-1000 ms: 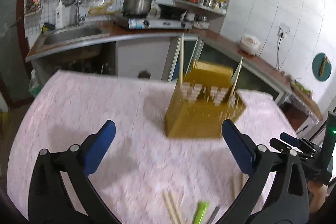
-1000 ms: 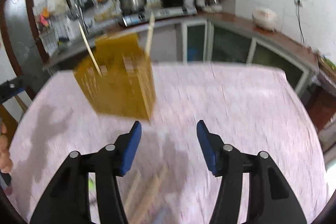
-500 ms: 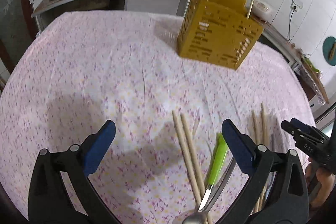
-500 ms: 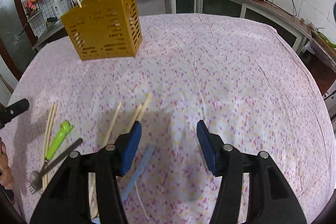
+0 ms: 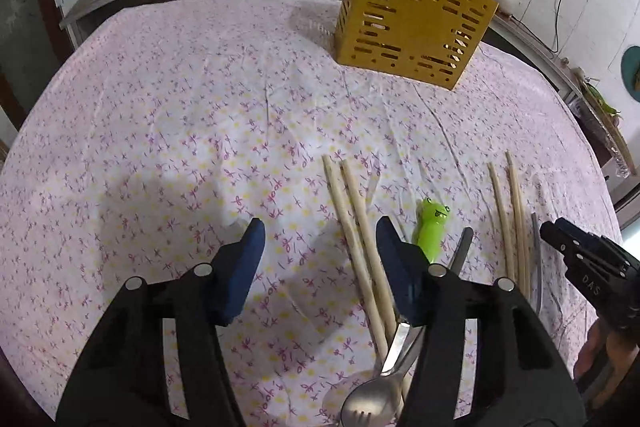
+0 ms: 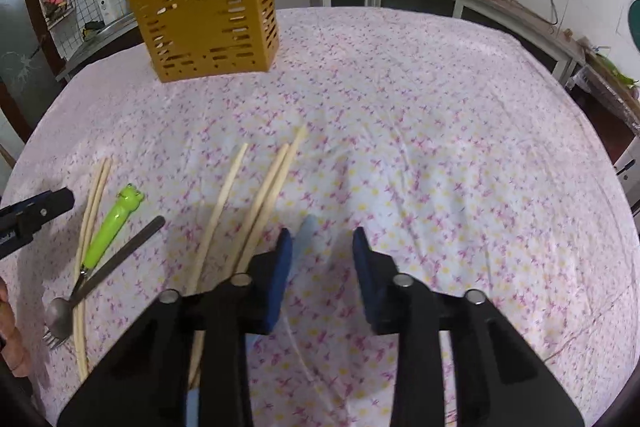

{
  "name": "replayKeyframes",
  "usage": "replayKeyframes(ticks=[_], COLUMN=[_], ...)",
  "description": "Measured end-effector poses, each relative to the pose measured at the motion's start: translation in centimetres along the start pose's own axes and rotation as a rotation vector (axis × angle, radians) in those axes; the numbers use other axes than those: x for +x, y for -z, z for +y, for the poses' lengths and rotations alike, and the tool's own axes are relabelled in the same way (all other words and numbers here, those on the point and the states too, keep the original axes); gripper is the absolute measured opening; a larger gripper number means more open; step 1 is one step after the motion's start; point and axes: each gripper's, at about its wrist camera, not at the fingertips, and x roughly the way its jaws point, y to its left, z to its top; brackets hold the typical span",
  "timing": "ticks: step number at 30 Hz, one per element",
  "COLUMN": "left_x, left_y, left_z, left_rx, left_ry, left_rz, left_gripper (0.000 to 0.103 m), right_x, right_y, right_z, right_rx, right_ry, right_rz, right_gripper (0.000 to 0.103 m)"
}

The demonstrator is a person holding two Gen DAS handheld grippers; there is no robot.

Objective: Organize utensils
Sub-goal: 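Grasp the light-blue spoon with the right tool while the left tool grasps a chopstick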

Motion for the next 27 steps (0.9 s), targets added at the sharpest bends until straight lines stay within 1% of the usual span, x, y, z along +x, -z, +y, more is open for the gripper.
replayKeyframes(ticks=[3,5,6,8,9,10,12,14,16,19,24,27], left_x=[0.5,1.2,1.4,2.1,2.3,2.5,2.5,2.5,2.7,3.3,4.4,4.8], left_y=[-0.2,-0.3,-0.3,-0.3,-0.3,-0.3,-0.5,-0.7,-1.0,-1.6,-2.4,-2.9], left_z=[-0.5,-0.7,-0.8,-0.8,-0.6,-0.5,-0.3,-0.2,-0.1,-0.5,-1.7,-2.2], left_rx=[0.01,0.019,0.021,0.021,0.017,0.008,0.004,0.001,-0.002,0.016,0.079,0.11], left_ry=[0.008,0.018,0.018,0.006,0.0,0.009,0.017,0.025,0.036,0.029,-0.03,-0.045], left_rz=[0.022,0.053,0.063,0.087,0.096,0.1,0.104,0.11,0.119,0.135,0.155,0.172], left_gripper=[0.052,0.043,0.042,0.034,0.033,0.033,0.031,0.025,0.021,0.021,0.02,0.02], right_x=[0.3,0.7,1.0,1.2,1.2,1.1,1.2,1.1,1.0,1.6,2.2,2.6], right_y=[-0.1,-0.1,-0.1,0.0,0.0,-0.1,-0.2,-0.4,-0.7,-1.0,-1.5,-1.9], right_z=[0.5,0.8,0.9,1.4,1.6,1.7,1.8,1.6,1.5,1.5,1.5,1.5], right_rx=[-0.003,0.005,0.011,-0.005,-0.01,-0.01,-0.016,-0.015,-0.011,-0.02,-0.036,-0.042], right_ry=[0.008,-0.001,-0.006,0.014,0.017,0.011,0.004,-0.008,-0.02,-0.022,-0.02,-0.026], right_rz=[0.022,0.052,0.064,0.075,0.079,0.083,0.094,0.102,0.106,0.134,0.163,0.185], right_gripper=[0.024,0.024,0.022,0.02,0.018,0.015,0.015,0.014,0.011,0.011,0.011,0.011])
